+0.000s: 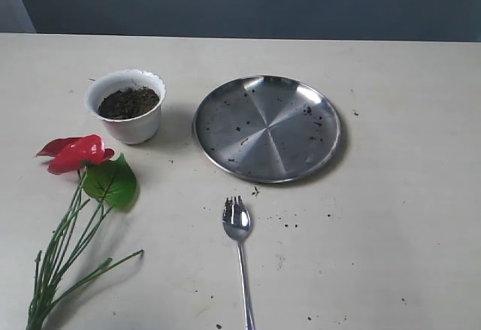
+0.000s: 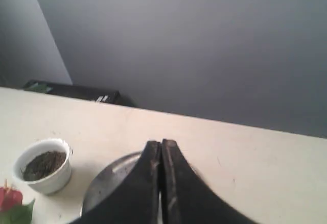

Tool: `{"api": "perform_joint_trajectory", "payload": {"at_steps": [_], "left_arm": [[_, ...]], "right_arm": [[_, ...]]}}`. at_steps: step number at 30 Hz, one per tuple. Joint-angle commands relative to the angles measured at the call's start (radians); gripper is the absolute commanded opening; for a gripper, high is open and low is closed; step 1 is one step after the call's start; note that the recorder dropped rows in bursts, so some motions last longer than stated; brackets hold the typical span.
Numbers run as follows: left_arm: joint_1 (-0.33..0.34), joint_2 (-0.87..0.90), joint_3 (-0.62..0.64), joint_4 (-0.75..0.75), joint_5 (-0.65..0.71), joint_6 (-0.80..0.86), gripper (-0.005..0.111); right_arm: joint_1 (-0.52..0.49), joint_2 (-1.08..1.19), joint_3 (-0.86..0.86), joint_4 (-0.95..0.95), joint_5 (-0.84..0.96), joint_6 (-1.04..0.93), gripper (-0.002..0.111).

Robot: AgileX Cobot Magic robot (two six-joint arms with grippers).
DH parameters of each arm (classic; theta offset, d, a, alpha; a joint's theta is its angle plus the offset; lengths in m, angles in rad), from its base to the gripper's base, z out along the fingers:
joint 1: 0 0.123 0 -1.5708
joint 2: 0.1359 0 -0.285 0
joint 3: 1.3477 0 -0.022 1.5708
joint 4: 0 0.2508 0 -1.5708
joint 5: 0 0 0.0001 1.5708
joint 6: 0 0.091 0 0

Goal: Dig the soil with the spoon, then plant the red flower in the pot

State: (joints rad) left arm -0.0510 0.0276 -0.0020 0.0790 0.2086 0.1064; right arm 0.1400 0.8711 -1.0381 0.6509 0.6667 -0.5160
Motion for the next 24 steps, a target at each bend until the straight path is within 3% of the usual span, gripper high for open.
{"api": "perform_joint_trajectory", "payload": {"at_steps": [1, 6, 8, 10, 14, 18, 24], "left_arm": [[-0.002, -0.004, 0.002, -0.008, -0.007, -0.005, 0.0], [-0.002, -0.004, 0.002, -0.008, -0.007, -0.005, 0.0], [-0.002, -0.004, 0.002, -0.008, -0.007, -0.005, 0.0], [-0.002, -0.004, 0.002, -0.008, -0.007, -0.005, 0.0], [-0.002, -0.004, 0.002, -0.008, -0.005, -0.005, 0.0], [-0.002, -0.004, 0.002, -0.008, -0.005, -0.005, 0.0], [-0.002, -0.004, 0.002, -0.008, -0.005, -0.005, 0.0]], "right_arm": [[0.028, 0.233, -0.163, -0.09, 0.031, 0.025, -0.001], [0.141, 0.423, -0.268, -0.56, -0.034, 0.362, -0.001], [0.191, 0.516, -0.317, -0.806, 0.079, 0.575, -0.001], [0.231, 0.603, -0.35, -0.928, 0.262, 0.697, -0.001], [0.315, 0.736, -0.334, -0.797, 0.427, 0.631, -0.001], [0.464, 0.775, -0.264, -0.705, 0.357, 0.602, -0.001], [0.718, 0.78, -0.126, -0.705, 0.226, 0.754, -0.001]]}}
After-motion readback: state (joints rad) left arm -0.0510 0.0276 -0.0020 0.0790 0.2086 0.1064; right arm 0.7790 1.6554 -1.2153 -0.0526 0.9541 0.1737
